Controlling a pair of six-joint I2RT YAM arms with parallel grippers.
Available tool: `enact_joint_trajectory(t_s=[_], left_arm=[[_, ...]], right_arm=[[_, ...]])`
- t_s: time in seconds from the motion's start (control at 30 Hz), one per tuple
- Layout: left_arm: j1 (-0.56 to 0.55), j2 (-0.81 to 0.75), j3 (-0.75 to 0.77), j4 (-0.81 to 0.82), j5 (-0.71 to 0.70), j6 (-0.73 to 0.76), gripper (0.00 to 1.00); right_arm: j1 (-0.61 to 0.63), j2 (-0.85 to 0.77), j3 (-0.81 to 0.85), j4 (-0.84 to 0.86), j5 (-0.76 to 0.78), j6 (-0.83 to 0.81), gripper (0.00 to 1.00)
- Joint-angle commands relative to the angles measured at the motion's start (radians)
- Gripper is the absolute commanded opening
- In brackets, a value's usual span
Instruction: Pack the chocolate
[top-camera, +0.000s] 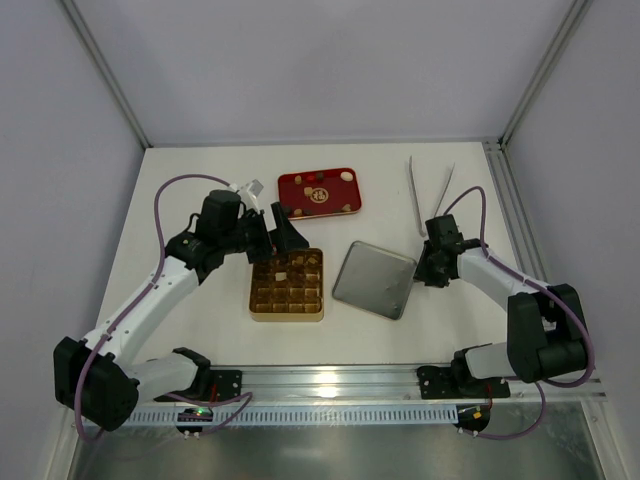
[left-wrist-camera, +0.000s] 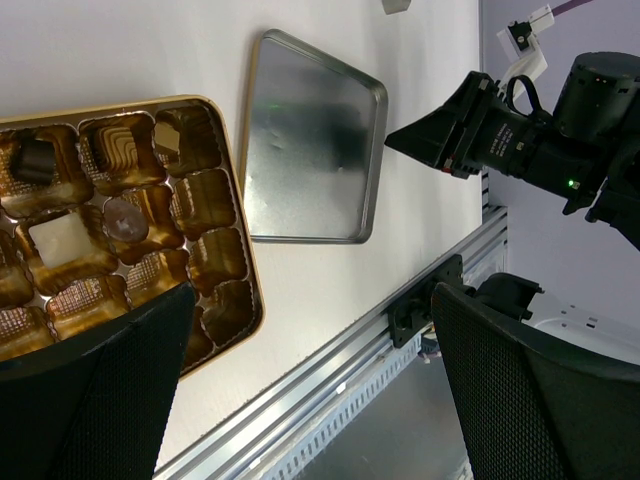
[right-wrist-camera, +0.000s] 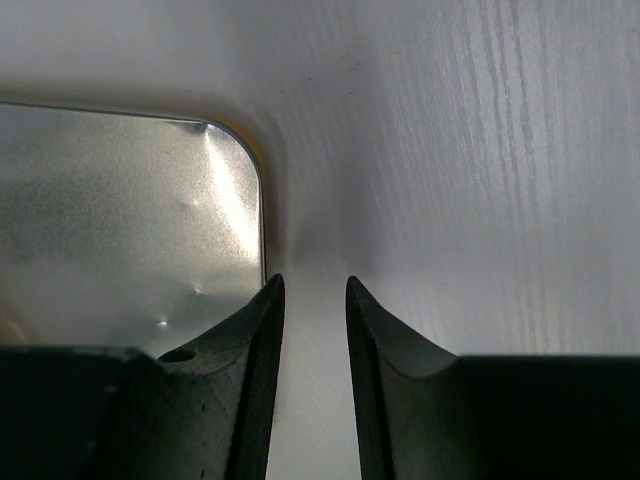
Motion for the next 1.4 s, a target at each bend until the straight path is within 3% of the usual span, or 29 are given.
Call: enact_joint_trajectory(t_s=[0.0,0.53,1.2,1.37], left_arm=[[-0.004,-0.009,0.027,0.012,0.029,0.013,0.98],[-0.004,-0.039,-0.001,0.015,0.029,0.007,0.98],[-0.007,-0.025,0.002,0.021,0.034,-0.004,0.98],[-0.021,0.000,0.005,0.038,0.046,-0.004,0.98]], right_arm=[[0.008,0.025,0.020,0.032,0.029,0.012,0.33],[0.015,-0.066,0.034,-0.010,0.064,0.036,0.34],[0.025,0.100,0.080,0.105,0.006,0.044,0.33],[0.026,0.129,0.077,0.125,-0.005,0.044,0.27]])
